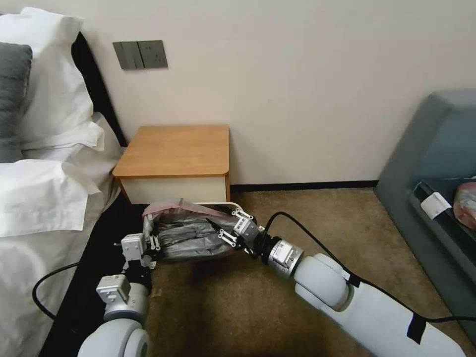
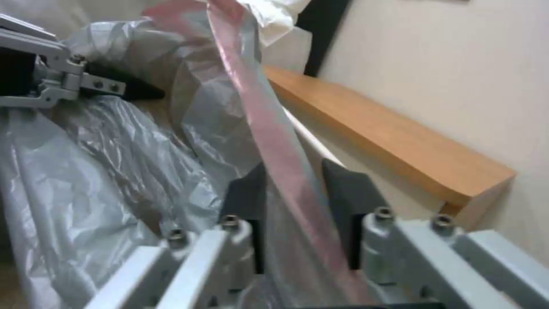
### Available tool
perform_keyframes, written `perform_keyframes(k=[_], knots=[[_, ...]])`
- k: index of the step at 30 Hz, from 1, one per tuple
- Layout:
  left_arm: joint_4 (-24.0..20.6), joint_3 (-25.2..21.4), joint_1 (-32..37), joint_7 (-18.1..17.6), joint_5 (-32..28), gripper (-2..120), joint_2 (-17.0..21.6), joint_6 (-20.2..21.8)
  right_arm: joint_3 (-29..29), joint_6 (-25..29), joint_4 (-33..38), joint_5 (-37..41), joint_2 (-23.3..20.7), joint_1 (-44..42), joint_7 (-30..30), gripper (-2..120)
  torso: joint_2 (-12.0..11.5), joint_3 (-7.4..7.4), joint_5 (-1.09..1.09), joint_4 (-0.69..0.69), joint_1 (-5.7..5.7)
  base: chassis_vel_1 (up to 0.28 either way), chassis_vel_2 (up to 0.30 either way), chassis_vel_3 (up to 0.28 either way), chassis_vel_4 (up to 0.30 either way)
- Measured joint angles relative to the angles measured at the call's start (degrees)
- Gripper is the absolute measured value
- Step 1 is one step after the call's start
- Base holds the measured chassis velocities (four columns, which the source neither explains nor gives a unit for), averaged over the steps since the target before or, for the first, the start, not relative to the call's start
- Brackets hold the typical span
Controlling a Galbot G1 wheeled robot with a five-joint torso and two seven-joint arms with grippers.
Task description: Pick up the garbage bag from the table and place it over the trash can.
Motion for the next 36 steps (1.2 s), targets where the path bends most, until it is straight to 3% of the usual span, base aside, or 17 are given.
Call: perform_keyframes(k=[6,36], knots=[[0.10,-0.09,0.02,0.01,0.13,5,0.08,-0.19,0.17,-0.09,-0.03,0.00,0.03,-0.43,0.00,1,0.00,0.00,0.00,0.00,0.00,0.000,0.000,0.000,0.000],[-0.19,0.03,1.41,3.66,4.10,5,0.87,-5.67,4.73,0.05,-3.87,1.69,0.57,2.86,1.30,0,0.00,0.00,0.00,0.00,0.00,0.000,0.000,0.000,0.000]])
